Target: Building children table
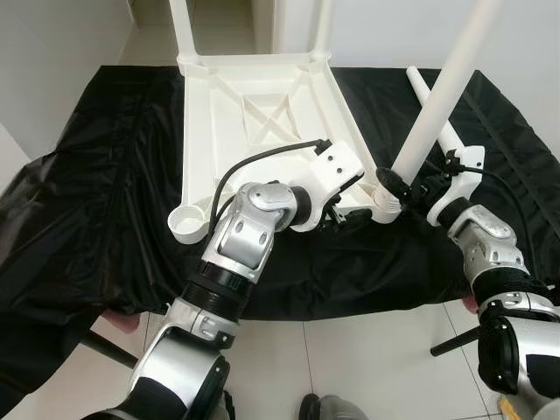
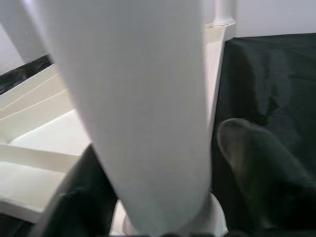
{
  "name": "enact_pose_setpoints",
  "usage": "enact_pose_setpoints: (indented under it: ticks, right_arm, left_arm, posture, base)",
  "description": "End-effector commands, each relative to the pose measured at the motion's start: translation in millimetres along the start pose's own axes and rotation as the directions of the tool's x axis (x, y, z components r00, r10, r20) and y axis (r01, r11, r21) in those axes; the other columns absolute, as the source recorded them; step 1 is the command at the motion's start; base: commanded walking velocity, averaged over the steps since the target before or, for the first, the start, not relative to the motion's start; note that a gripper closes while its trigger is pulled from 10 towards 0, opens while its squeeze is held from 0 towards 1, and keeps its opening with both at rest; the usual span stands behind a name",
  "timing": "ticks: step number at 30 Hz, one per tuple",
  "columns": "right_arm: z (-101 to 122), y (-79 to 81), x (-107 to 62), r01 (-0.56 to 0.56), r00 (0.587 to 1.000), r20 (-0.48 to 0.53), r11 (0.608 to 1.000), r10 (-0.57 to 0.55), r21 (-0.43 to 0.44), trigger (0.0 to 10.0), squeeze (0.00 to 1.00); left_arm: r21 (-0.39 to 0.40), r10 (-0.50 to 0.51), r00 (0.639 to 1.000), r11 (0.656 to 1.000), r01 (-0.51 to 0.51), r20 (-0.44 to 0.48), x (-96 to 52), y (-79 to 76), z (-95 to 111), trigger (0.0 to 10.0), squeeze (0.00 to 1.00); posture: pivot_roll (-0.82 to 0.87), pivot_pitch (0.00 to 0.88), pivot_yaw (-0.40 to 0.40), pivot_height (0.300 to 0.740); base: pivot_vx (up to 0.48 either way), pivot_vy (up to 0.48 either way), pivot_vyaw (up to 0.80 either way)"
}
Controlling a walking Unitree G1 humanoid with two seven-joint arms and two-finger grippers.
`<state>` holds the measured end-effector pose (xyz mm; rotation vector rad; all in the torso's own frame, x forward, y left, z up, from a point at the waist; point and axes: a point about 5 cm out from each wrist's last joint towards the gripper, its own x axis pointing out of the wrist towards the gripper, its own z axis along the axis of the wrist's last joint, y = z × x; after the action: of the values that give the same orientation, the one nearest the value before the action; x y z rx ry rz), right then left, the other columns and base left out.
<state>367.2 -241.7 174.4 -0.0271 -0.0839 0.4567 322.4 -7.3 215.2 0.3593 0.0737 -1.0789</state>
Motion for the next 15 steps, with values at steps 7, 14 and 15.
enact_pose_setpoints:
  ticks: [7,14,15]
  right_arm:
    - [-3.6,5.6,3.3,-0.028,1.000,-0.001,1.000,0.028,-0.005,0.0,0.00]
    - [-7.0,9.1,2.9,-0.040,0.999,0.006,0.999,0.040,-0.013,0.0,0.00]
    - [-7.0,9.1,2.9,-0.040,0.999,0.006,0.999,0.040,-0.013,0.0,0.00]
  left_arm:
    - [0.014,0.169,0.986,0.985,-0.169,-0.002,-1.7,6.3,0.3,10.0,0.00]
    - [0.015,0.163,0.987,0.986,-0.163,-0.001,-0.9,4.9,0.6,10.0,0.00]
    - [0.015,0.163,0.987,0.986,-0.163,-0.001,-0.9,4.9,0.6,10.0,0.00]
  posture:
    - [0.07,0.028,-0.017,0.740]
    - [0.06,0.026,-0.016,0.740]
    - [0.06,0.026,-0.016,0.740]
  base:
    - [0.000,0.000,0.00]
    - [0.000,0.000,0.00]
    - [0.000,0.000,0.00]
